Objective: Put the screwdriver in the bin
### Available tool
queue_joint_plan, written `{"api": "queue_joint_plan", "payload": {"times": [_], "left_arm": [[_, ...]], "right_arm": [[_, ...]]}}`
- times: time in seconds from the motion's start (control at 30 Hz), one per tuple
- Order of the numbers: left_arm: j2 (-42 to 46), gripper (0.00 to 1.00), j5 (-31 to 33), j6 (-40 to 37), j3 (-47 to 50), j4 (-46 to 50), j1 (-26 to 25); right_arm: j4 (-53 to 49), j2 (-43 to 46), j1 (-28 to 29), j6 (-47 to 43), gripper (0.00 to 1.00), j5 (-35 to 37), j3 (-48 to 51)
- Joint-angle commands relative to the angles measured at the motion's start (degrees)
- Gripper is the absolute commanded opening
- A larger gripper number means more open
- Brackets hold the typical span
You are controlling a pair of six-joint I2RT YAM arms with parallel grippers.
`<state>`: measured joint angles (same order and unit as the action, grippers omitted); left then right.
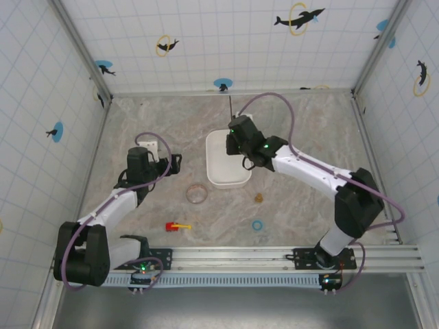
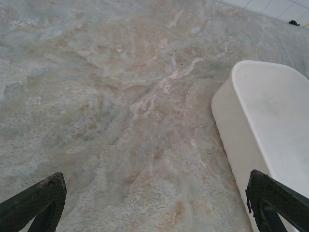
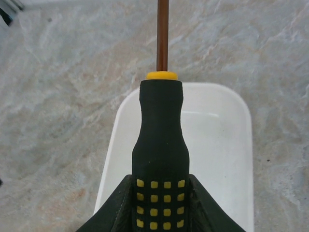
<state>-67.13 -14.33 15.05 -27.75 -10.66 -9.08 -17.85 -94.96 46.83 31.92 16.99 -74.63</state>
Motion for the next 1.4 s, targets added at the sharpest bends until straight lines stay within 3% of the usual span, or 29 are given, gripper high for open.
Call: {"api": "queue_joint_plan", "payload": {"times": [0.0, 0.8, 1.37], "left_arm": [[0.69, 0.98, 0.61, -0.27, 0.19, 1.22, -0.42], [1.12, 0.98, 1.39, -0.57, 1.24, 1.58, -0.49], [1.83, 0.98, 2.11, -1.23, 1.66, 2.33, -0.50]], "right_arm": [[-4.81, -4.35, 1.38, 2.61, 0.00, 2.31, -4.03], [-11.10, -19.50, 1.96, 5.96, 0.00, -3.10, -7.52], [-10.63, -21.86, 2.48, 6.57, 0.00, -3.45, -7.06]]}}
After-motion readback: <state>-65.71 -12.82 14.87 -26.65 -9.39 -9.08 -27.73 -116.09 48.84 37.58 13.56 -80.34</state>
